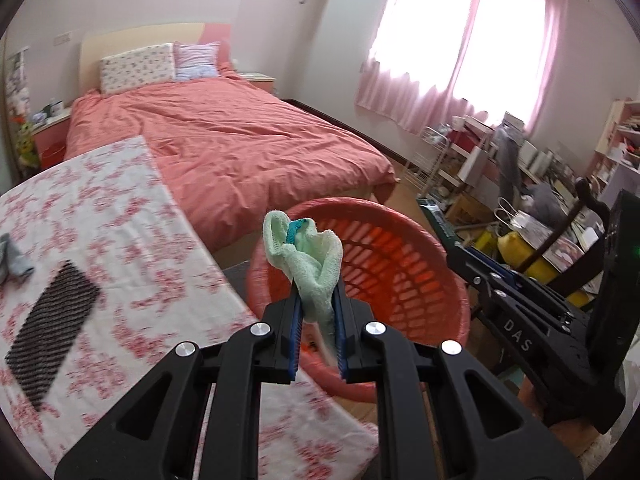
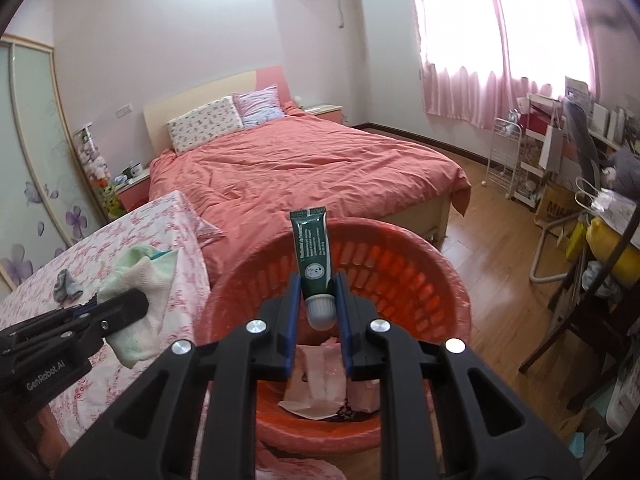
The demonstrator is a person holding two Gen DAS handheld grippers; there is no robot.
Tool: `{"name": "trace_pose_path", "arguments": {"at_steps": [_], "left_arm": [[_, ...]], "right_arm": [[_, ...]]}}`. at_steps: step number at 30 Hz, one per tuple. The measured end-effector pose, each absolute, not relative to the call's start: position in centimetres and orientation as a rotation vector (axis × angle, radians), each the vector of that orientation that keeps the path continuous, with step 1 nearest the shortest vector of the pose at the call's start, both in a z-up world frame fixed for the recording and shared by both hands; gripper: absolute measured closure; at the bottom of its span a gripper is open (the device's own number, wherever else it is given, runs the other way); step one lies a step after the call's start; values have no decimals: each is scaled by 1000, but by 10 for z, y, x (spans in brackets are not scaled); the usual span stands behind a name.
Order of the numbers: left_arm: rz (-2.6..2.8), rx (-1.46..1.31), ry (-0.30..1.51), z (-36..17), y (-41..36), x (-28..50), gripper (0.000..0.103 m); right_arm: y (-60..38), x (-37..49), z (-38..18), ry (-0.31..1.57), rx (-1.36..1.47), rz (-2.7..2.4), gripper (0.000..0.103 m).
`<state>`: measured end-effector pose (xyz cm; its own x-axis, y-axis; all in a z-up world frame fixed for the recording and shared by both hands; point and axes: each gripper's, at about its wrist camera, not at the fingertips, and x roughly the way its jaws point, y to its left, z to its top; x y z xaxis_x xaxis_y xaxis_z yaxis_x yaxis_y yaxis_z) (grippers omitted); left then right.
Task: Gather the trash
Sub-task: 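Carry the towel and green tube with both tools over the orange basket, then open both tools to drop the towel and tube into the basket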
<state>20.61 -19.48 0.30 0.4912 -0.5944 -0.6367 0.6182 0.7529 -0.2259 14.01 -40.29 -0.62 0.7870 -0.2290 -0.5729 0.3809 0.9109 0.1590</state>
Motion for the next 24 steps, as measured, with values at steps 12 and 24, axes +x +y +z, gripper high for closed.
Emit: {"name": "trace_pose_path", "arguments": {"at_steps": [12,24], "left_arm": [[-830,67,775,-4,-235,203,89],[-774,72,833,-22,-243,211,60]], "right_arm": [[-442,131,-14,553,364,-344,85],[-461,139,-18,550,425,-347,66]]}}
